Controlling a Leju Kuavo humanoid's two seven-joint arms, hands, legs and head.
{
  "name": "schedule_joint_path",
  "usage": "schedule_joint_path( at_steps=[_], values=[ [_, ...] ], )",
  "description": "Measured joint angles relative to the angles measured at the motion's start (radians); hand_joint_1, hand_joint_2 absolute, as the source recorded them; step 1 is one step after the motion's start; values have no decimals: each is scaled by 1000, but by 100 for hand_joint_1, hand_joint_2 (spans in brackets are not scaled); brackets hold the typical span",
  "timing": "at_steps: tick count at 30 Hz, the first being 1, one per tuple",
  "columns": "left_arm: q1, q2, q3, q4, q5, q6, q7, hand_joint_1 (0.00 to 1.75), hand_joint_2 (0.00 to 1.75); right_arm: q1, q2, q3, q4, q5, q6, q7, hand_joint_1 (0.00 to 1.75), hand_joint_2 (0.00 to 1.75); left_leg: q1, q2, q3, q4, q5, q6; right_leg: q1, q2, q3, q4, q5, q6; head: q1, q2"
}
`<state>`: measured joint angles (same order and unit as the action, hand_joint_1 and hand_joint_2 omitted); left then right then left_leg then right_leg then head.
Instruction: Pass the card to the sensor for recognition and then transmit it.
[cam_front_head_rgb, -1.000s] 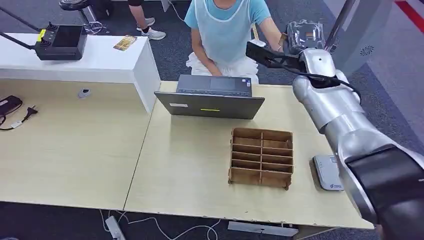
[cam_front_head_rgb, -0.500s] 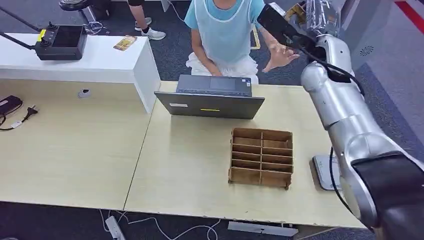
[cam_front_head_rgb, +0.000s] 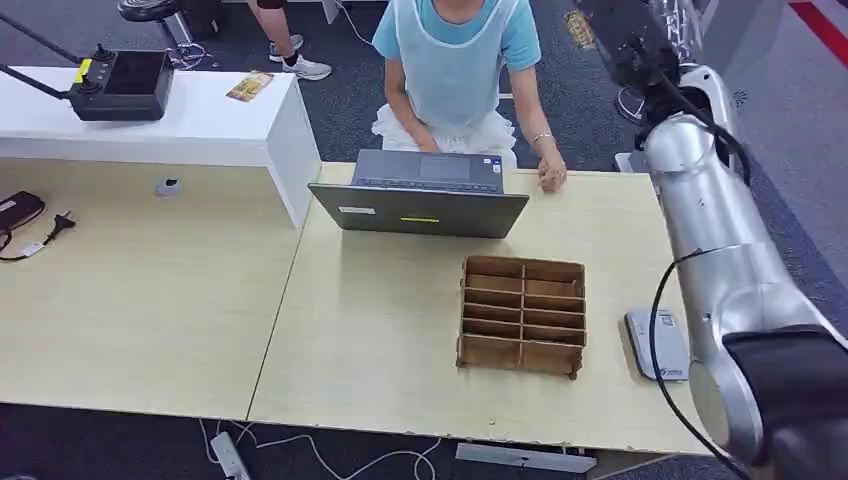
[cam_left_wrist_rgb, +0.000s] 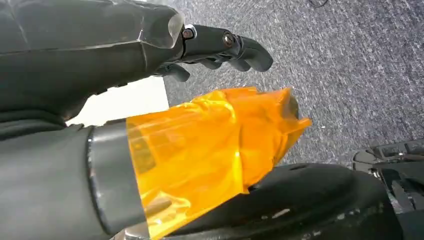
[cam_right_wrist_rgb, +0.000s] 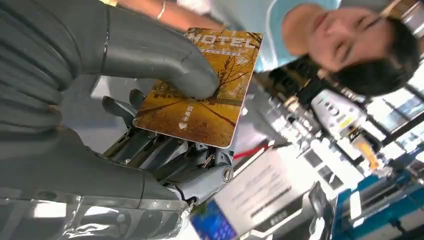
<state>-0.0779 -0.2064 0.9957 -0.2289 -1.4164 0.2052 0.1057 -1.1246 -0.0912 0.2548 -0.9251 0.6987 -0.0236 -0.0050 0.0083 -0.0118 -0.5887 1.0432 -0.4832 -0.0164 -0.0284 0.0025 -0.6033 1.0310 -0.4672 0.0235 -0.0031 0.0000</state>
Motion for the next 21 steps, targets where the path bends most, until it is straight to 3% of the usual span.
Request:
schedule_joint_path(
  at_steps=[8, 21],
  values=[
    [1, 0, 12, 0, 24, 11, 0, 0, 0, 7, -37, -87, -4, -303, 173, -36, 175, 175, 0, 0, 0, 0, 0, 0, 0, -1, 0, 0, 0, 0, 0, 0],
    [2, -2, 39, 0, 56, 16, -11, 0, 0, 115, -186, -122, -42, -610, 340, -85, 175, 175, 0, 0, 0, 0, 0, 0, 0, -1, 0, -1, 0, 0, 0, 0]
  ],
)
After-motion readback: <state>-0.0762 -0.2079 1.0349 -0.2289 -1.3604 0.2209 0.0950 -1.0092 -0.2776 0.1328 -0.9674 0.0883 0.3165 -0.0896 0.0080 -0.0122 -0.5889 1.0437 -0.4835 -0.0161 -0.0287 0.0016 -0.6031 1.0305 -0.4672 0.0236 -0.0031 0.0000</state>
